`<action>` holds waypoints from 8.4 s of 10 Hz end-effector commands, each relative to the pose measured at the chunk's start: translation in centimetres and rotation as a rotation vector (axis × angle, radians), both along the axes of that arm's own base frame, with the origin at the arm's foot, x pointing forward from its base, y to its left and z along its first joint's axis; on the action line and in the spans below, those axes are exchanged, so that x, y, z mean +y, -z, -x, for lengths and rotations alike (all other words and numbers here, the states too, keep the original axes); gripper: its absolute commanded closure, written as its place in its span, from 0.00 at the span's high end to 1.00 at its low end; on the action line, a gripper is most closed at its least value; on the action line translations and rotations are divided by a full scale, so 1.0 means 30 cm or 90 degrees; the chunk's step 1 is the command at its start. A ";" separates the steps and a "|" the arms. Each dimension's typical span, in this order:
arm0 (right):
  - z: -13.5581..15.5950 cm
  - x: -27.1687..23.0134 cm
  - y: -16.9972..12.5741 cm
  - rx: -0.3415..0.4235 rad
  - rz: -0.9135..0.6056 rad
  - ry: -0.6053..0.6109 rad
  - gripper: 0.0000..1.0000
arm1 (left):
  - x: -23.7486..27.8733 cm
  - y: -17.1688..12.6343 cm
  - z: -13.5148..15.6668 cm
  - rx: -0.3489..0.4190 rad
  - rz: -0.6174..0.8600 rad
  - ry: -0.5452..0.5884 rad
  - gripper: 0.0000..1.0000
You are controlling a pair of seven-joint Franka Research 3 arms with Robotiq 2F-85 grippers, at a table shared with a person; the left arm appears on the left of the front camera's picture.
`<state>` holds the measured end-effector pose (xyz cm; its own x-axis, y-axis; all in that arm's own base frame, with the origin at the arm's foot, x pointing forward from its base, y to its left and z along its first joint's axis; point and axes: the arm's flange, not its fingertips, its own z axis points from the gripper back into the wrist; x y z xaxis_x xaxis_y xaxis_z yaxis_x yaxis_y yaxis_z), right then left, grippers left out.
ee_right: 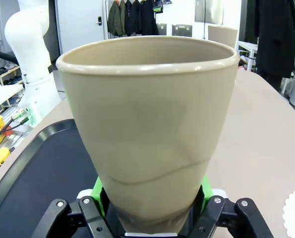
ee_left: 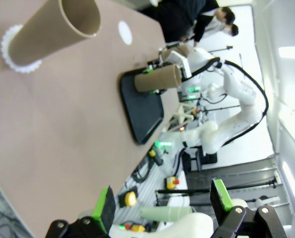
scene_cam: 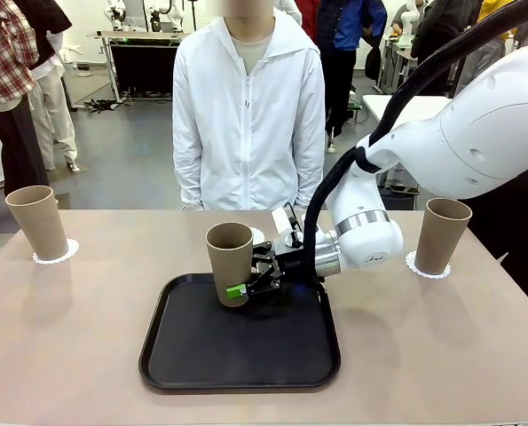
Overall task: Place coasters on the table and set cups on them.
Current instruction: Take one Reusable plastic cup from the Flat Tray and place it on a coaster set by the human.
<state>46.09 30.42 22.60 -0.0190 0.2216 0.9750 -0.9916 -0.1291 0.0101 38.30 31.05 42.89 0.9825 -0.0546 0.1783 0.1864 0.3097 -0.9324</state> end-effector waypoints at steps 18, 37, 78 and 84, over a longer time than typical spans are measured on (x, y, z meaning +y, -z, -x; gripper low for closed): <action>-0.393 -0.086 -0.571 0.017 0.039 0.129 0.81 | -0.001 -0.010 0.000 0.005 -0.002 -0.007 1.00; -0.612 -0.126 -0.187 0.070 -0.034 0.101 0.81 | -0.001 -0.010 0.000 0.005 -0.002 -0.007 1.00; -0.573 -0.066 -0.015 0.120 0.188 0.126 1.00 | -0.001 -0.010 0.000 0.005 -0.002 -0.007 1.00; -0.510 -0.130 -0.100 0.127 0.273 0.173 1.00 | -0.001 -0.010 0.000 0.005 -0.002 -0.007 1.00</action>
